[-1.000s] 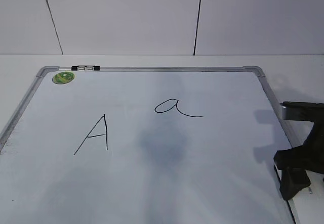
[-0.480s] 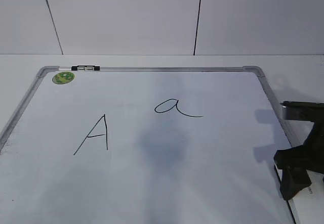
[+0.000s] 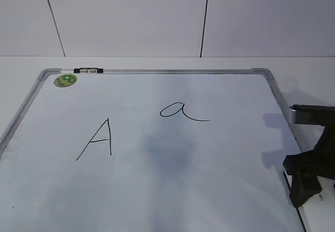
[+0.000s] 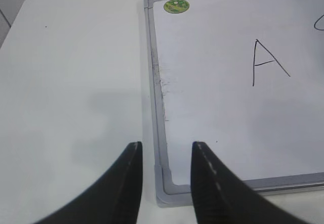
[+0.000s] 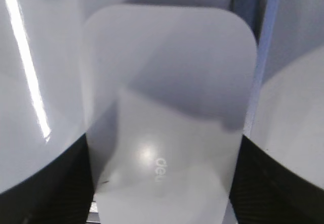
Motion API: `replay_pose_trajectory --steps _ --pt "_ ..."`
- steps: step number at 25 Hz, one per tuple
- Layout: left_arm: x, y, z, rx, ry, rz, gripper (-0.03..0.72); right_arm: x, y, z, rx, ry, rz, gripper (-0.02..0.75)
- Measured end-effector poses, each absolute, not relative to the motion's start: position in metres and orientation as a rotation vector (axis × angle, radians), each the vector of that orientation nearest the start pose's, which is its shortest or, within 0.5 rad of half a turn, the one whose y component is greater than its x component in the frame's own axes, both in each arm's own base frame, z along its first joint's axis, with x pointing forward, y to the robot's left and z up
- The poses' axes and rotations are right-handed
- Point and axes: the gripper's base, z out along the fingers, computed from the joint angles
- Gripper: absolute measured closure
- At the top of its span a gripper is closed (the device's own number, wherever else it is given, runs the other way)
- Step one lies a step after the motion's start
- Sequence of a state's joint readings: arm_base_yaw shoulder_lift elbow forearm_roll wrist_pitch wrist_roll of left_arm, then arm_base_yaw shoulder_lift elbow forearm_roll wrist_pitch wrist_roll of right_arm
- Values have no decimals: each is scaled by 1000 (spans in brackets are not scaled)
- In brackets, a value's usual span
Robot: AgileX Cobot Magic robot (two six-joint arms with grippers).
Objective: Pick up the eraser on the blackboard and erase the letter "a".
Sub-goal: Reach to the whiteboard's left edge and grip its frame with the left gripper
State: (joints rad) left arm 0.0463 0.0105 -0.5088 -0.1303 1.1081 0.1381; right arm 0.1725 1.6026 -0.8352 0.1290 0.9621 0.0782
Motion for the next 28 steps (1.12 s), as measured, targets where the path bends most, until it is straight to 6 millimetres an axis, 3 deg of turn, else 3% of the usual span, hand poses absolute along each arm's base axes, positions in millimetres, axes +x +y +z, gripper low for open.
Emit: replay_pose_trajectory --steps 13,23,28 --pt "-6 -11 277 105 2084 -45 443 250 53 213 -69 3191 156 168" --pt "-5 -11 277 105 2093 -52 416 246 53 220 -79 3244 152 168" --pt "16 -10 281 97 2186 -65 400 246 53 221 -79 3238 154 169"
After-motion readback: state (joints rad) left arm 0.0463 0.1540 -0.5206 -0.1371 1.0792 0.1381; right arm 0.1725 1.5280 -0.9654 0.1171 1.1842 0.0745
